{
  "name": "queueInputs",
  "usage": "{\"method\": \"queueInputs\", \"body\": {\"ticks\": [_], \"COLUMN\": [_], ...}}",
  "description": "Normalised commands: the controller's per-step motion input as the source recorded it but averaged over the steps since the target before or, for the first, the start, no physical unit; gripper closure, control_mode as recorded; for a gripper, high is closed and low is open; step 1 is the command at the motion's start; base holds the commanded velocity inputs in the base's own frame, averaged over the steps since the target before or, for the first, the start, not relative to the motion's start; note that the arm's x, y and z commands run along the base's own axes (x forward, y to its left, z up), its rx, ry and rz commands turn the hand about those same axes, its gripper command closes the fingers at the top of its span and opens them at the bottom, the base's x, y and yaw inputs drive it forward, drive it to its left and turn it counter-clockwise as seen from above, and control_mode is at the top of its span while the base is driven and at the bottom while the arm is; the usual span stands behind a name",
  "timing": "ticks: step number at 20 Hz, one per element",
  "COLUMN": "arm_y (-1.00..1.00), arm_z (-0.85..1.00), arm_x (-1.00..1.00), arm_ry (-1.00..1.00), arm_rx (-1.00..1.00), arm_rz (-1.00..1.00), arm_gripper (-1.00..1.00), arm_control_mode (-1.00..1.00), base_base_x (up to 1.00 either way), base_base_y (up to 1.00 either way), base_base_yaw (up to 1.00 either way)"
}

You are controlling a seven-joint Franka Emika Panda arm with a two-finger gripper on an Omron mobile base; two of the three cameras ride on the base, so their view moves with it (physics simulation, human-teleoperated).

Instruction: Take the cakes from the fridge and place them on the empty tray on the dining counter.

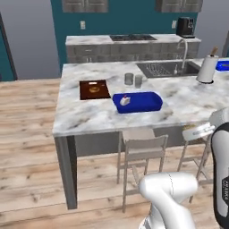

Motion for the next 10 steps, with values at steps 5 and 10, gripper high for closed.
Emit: {"method": "queueInputs", "body": {"ticks": [5,10], "arm_y": [0.0,0.0], "arm_z": [0.0,0.0], "arm_x": [0.0,0.0], "arm_ry": [0.0,0.0], "arm_rx": [0.0,0.0], "arm_rz": [0.0,0.0], "arm_gripper": [1.0,1.0], "arm_control_mode": [1.0,1.0], "base_base_x": [0.65,0.96], "base_base_y": [-0.95,-0.52], "base_base_yaw": [0.28,0.2]}}
